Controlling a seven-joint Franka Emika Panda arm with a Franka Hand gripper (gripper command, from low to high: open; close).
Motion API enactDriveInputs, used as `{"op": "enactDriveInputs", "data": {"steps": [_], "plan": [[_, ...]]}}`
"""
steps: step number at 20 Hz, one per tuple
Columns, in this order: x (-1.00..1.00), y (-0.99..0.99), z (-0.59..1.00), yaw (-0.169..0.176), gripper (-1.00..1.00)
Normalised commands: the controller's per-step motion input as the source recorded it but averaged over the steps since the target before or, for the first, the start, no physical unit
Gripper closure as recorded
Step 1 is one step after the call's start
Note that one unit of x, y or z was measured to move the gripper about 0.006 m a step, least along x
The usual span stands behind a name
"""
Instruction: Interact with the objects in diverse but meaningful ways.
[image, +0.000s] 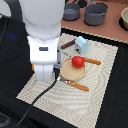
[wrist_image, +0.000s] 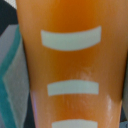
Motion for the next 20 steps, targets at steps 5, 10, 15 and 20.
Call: {"op": "enactDriveInputs", "data": {"steps": [5,10,15,20], "plan": [[-1.0,0.32,-0.39,0.0,1.0],[-1.0,0.34,-0.33,0.0,1.0],[-1.0,0.4,-0.13,0.0,1.0],[-1.0,0.45,-0.02,0.0,1.0]]}}
